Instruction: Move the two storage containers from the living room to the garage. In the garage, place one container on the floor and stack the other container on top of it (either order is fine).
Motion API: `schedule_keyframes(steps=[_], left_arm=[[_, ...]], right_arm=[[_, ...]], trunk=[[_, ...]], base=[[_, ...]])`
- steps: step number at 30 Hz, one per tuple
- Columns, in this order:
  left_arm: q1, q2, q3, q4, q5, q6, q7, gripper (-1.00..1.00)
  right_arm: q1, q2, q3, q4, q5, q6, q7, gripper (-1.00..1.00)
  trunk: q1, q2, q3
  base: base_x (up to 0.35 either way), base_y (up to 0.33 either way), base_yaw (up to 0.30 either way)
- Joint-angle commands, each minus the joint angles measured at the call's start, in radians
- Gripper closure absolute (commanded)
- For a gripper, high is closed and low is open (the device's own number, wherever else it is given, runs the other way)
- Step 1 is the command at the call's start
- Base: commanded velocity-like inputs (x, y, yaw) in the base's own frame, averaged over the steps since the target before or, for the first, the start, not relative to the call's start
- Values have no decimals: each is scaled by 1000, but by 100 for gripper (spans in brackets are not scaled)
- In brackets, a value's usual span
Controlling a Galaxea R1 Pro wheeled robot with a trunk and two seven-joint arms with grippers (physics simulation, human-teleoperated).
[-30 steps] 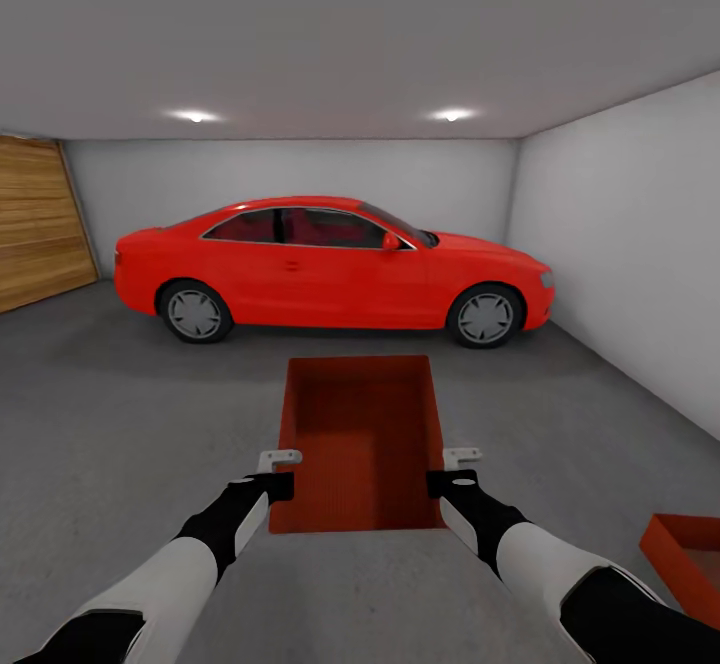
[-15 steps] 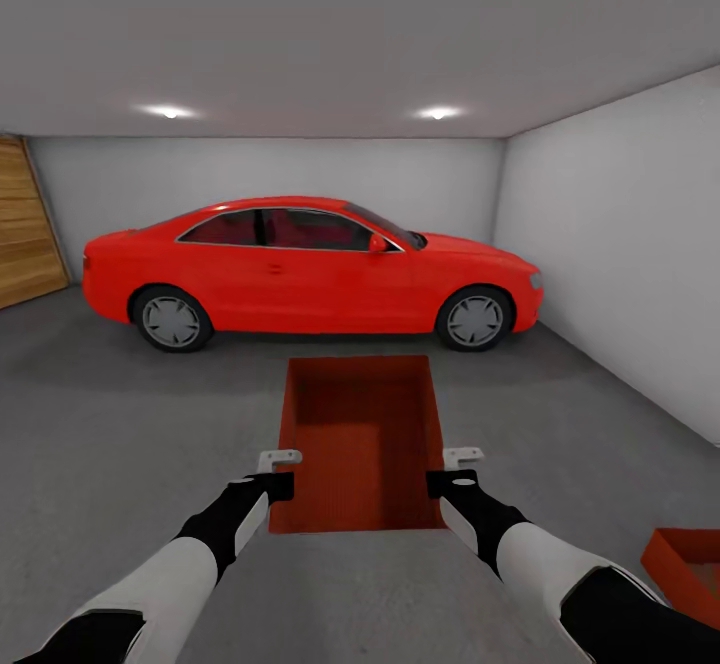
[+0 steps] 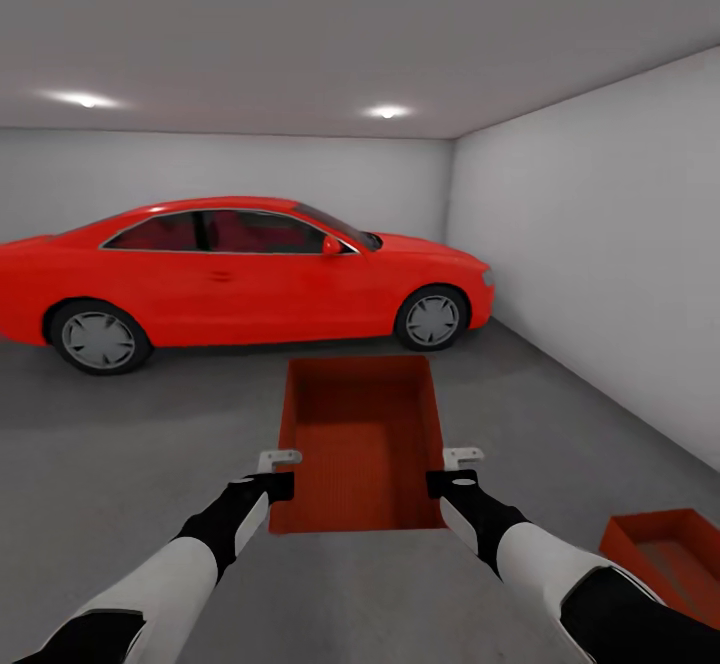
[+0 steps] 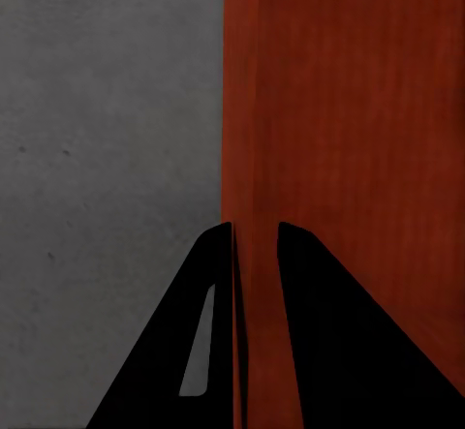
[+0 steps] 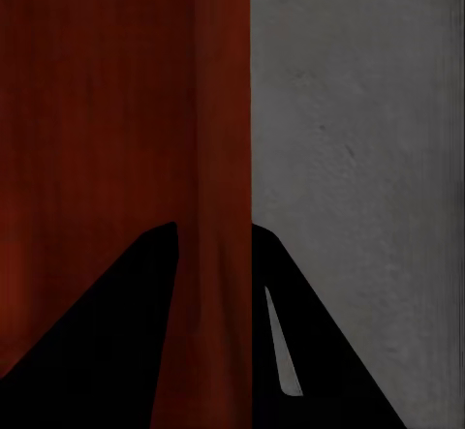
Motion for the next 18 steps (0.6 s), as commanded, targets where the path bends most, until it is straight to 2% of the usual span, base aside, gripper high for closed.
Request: schedule_keyframes(steps=[1,18], left_arm=[[-1,-1,-7,-5,4,-8,9,100],[-1,0,-7,-5,5,-8,9,100]], right_arm=[[0,2,30,1,-36,7,21,100],[0,2,30,1,-36,7,21,100]], trunk=[[1,-2,-2],[1,-2,-2]], base=[[321,0,-285],[321,0,-285]])
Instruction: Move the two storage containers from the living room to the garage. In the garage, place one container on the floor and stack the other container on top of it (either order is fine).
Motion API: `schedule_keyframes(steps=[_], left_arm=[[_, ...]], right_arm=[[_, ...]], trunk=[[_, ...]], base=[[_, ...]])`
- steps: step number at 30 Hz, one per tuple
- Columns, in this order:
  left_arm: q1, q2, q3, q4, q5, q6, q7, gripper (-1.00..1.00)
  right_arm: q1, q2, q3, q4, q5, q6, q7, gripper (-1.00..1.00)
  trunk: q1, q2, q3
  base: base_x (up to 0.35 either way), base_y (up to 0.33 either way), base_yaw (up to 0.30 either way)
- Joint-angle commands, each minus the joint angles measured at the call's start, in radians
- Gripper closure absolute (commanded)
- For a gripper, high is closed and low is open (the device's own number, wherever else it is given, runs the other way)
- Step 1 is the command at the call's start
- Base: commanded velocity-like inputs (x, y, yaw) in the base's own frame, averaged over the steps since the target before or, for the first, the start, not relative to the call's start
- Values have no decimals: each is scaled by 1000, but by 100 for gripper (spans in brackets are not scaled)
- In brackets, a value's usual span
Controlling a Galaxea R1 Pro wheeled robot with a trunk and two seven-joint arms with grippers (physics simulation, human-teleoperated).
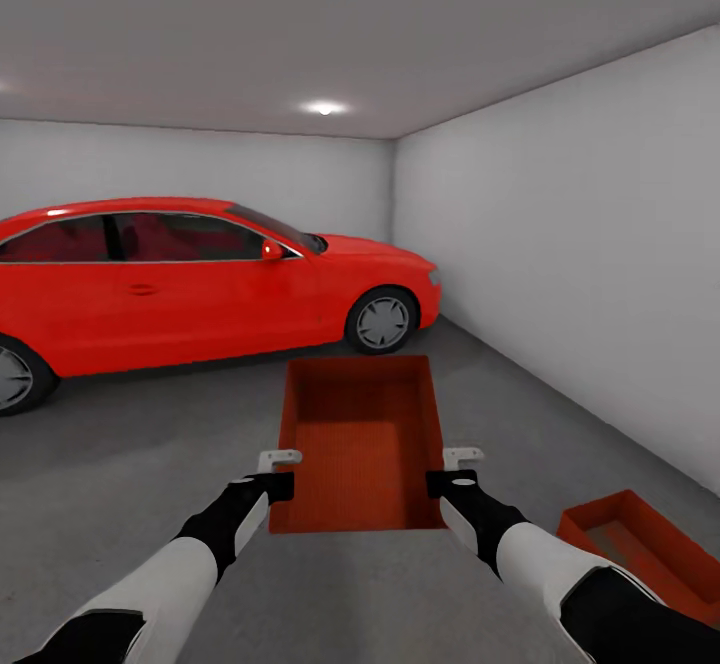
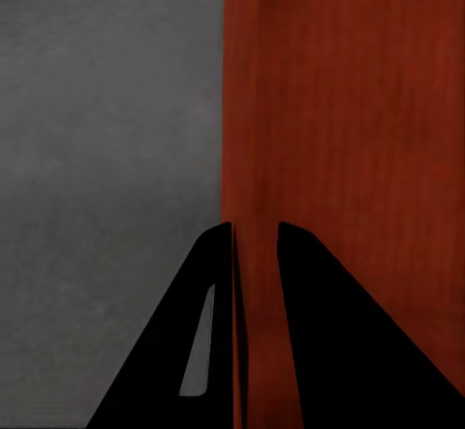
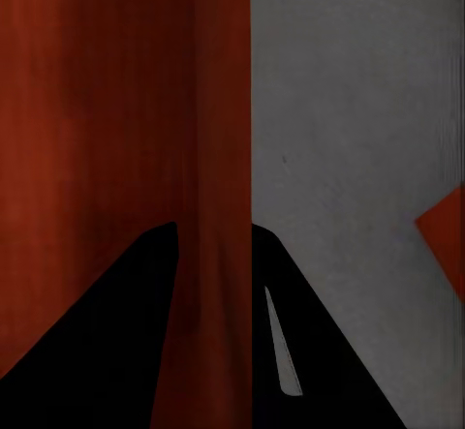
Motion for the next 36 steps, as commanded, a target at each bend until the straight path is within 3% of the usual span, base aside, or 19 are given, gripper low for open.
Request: schedule_keyframes(steps=[1,36], left_arm=[[-1,-1,-5,-5,2,-8,9,100],[-1,-1,-5,-5,2,-8,9,100]], right_arm=[[0,1,30,0,-36,6,23,100],[0,1,30,0,-36,6,23,100]], trunk=[[1,-2,-2],[1,-2,-2]], base=[[321,0,-284],[321,0,-285]])
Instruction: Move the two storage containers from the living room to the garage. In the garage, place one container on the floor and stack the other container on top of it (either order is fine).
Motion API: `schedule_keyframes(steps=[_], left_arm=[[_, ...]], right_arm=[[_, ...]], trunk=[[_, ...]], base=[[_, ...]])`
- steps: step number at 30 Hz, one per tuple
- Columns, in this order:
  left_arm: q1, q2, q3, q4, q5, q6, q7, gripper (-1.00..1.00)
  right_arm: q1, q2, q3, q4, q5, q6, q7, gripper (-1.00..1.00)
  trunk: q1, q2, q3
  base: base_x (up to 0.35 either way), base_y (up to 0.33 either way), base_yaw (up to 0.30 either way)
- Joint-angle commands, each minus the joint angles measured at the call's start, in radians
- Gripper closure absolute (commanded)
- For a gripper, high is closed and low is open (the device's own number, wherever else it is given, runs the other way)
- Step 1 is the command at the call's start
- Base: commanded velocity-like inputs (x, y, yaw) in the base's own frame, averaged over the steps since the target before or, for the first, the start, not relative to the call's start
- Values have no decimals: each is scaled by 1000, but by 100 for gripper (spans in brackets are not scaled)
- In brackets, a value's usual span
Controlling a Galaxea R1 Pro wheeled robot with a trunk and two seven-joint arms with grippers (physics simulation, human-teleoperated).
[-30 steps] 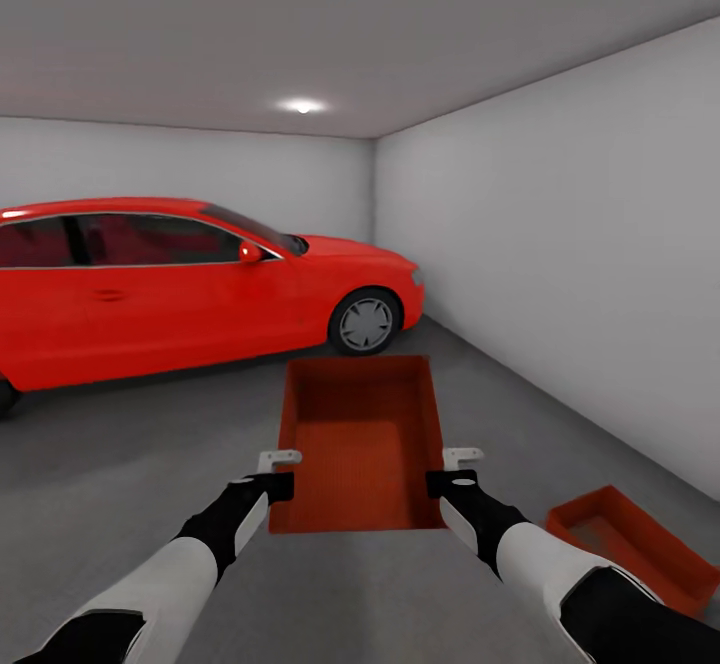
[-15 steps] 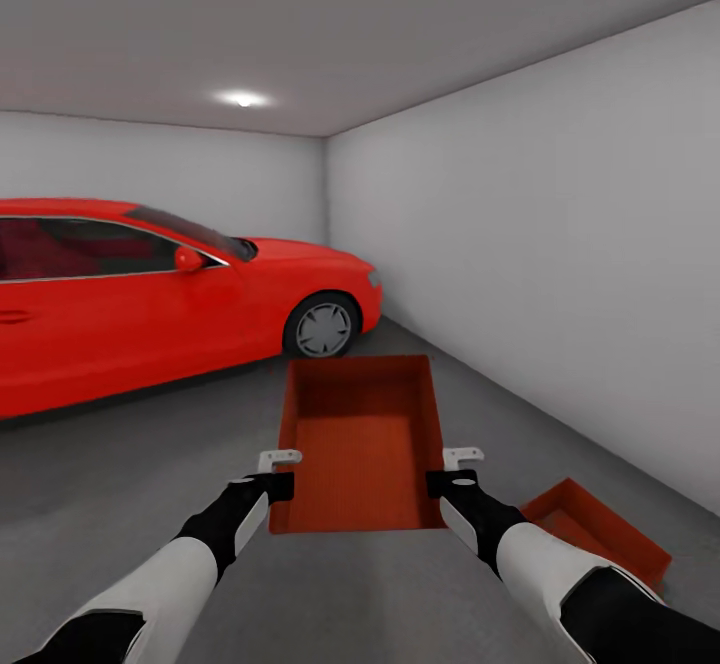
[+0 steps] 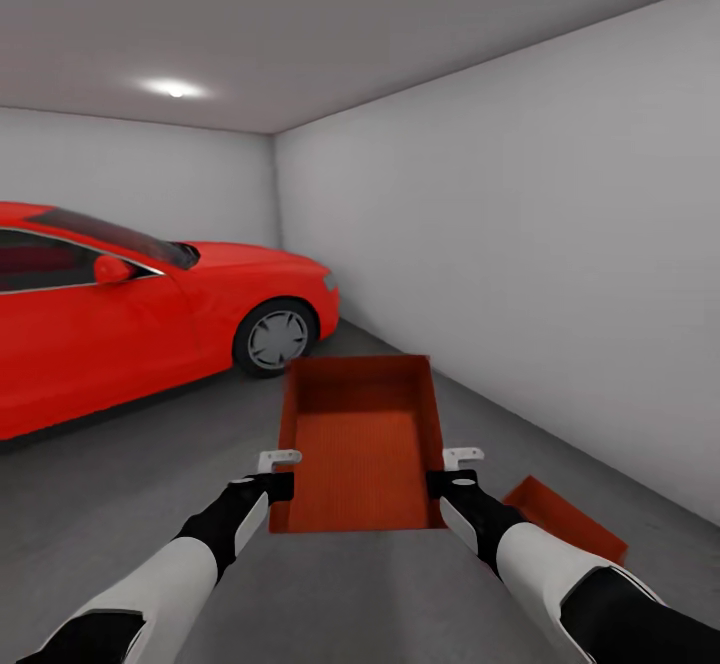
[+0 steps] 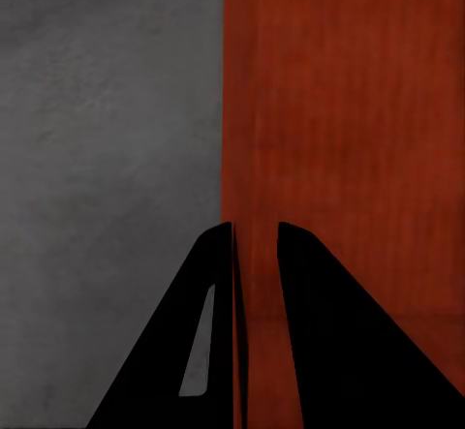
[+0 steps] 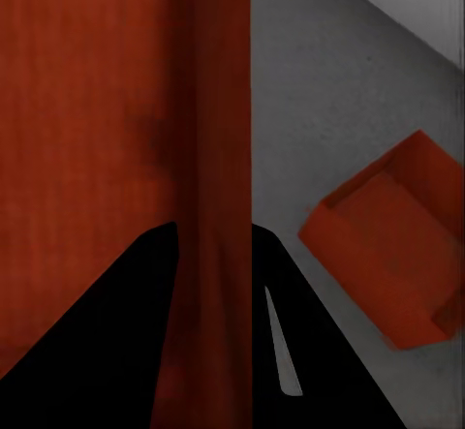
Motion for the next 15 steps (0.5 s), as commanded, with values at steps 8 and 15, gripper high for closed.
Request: schedule_keyframes(steps=[8,15], left_arm=[[-1,-1,-6,-5,2,-8,9,100],[-1,-1,-6,-5,2,-8,9,100]], right_arm=[[0,1,30,0,-36,6,23,100],[0,1,30,0,-36,6,23,100]], trunk=[[1,-2,-2],[1,-2,-2]], base=[[321,0,-284],[321,0,-285]])
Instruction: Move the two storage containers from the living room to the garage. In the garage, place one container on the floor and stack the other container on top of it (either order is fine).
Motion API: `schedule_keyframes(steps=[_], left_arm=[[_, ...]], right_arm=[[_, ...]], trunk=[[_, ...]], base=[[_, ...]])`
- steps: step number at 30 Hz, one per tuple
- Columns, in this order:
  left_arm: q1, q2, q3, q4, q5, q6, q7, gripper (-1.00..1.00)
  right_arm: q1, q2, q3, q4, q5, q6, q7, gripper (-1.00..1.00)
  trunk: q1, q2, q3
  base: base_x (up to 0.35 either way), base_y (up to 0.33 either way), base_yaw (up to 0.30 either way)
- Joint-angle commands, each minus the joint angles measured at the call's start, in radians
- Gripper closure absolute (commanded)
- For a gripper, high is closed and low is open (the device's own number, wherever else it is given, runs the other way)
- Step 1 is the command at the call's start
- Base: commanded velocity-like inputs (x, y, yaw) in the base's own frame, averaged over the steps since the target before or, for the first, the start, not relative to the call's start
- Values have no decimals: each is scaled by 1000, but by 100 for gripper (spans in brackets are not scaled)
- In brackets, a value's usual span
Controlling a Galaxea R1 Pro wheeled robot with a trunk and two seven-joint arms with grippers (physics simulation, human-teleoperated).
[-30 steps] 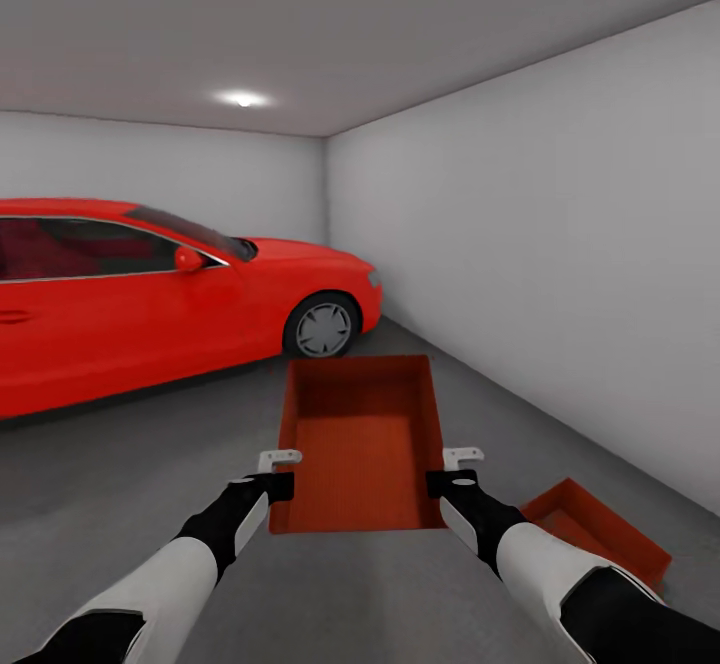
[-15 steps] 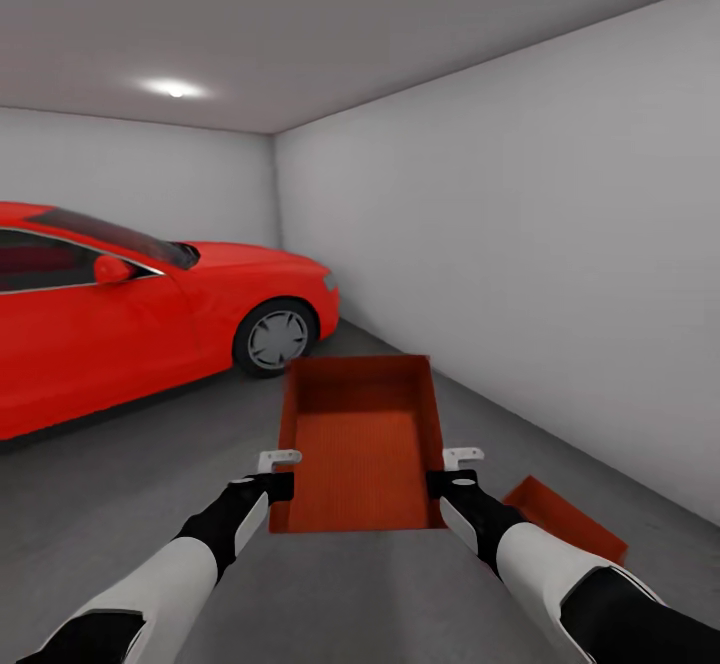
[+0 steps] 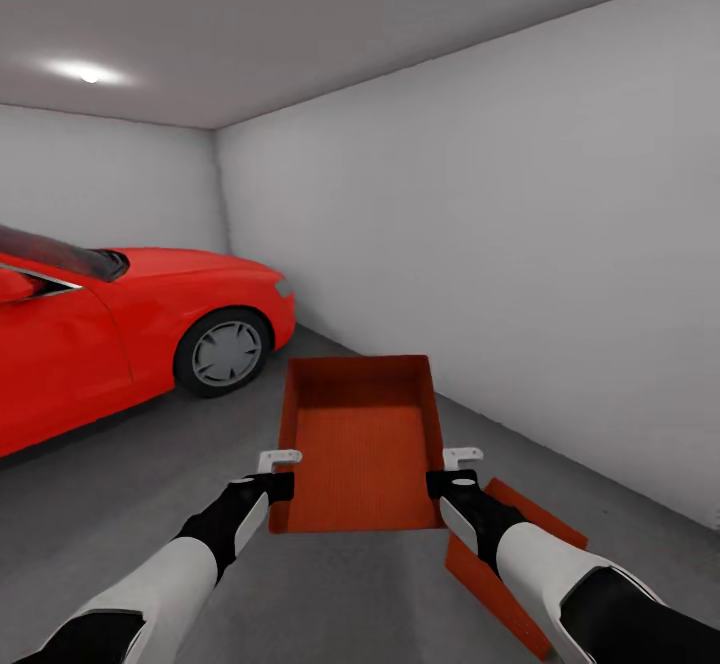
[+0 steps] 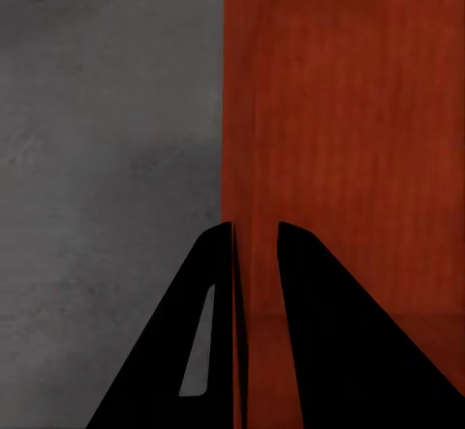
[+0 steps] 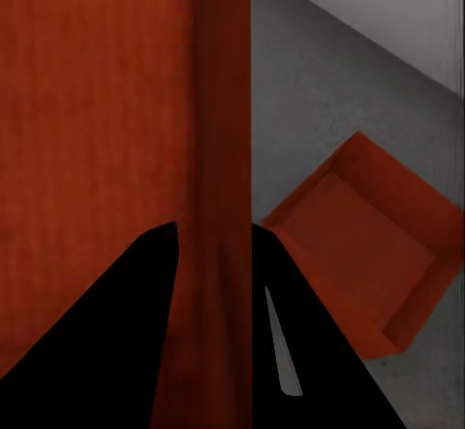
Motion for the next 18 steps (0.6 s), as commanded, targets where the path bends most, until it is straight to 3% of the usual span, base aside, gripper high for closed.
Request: schedule_keyframes(steps=[1,18], left_arm=[[-1,-1,-6,-5,3,-8,9,100],[-1,-1,-5,-5,3,-8,8,100]], right_arm=[[0,1,30,0,-36,6,23,100],[0,1,30,0,-36,6,23,100]], trunk=[[1,-2,-2],[1,-2,-2]], base=[[321,0,-284],[321,0,-284]])
